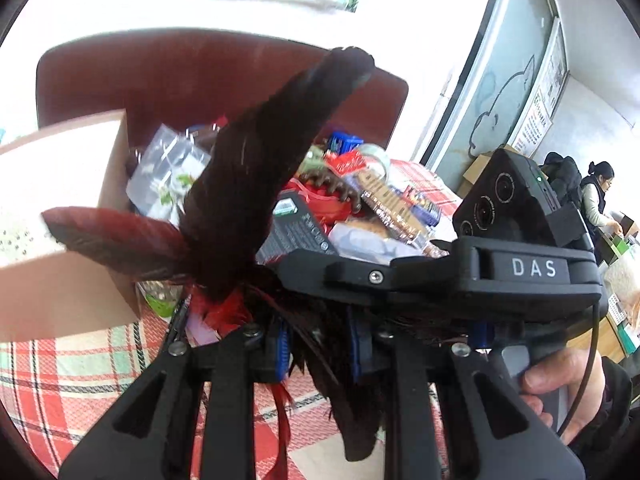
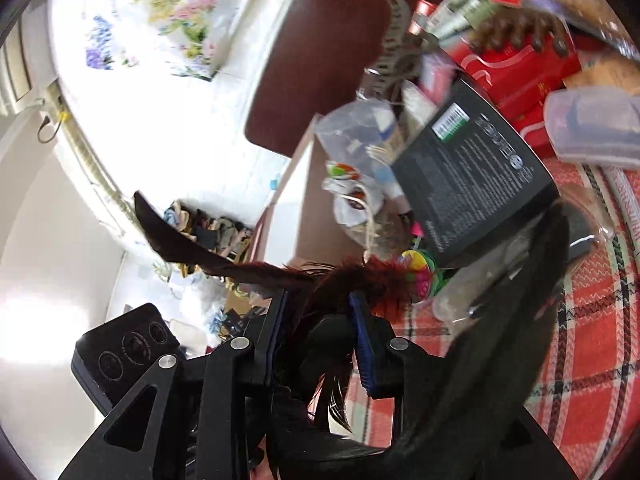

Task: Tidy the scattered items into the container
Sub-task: 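Lift the feather hairpiece with the left tool toward the box, then lower the feather hairpiece into the box and open the left tool, then withdraw the left tool from the box, then grasp the black product box with the right tool while the left tool grips its side, then carry the black product box over the white box with both tools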

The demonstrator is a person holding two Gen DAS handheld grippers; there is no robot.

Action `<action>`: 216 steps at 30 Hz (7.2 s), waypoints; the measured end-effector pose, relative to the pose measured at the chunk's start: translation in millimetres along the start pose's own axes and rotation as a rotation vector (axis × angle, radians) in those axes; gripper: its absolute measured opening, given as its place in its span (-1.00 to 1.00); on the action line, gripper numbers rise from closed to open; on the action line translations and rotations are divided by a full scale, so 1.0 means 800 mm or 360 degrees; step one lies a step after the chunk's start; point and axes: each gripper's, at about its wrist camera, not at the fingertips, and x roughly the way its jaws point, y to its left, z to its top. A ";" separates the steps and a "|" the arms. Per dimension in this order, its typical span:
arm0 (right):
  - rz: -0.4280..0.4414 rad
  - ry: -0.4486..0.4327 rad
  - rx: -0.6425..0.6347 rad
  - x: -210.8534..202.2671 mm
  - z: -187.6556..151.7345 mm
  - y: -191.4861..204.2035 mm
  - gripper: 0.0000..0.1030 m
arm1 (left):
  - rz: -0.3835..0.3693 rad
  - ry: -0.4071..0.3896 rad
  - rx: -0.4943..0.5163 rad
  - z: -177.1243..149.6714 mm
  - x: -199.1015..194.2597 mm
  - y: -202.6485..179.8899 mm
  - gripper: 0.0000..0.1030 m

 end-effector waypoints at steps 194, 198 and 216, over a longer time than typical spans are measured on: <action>-0.0521 0.0330 -0.0402 0.021 0.088 0.018 0.43 | 0.0236 0.0161 -0.0271 0.066 0.058 0.032 0.97; -0.0513 0.0305 -0.0443 0.018 0.082 0.042 0.43 | 0.0233 0.0114 -0.0264 0.071 0.035 0.027 0.97; -0.0434 0.0250 -0.0626 0.020 0.042 0.140 0.43 | 0.0252 -0.0082 -0.0307 0.078 -0.070 0.027 0.97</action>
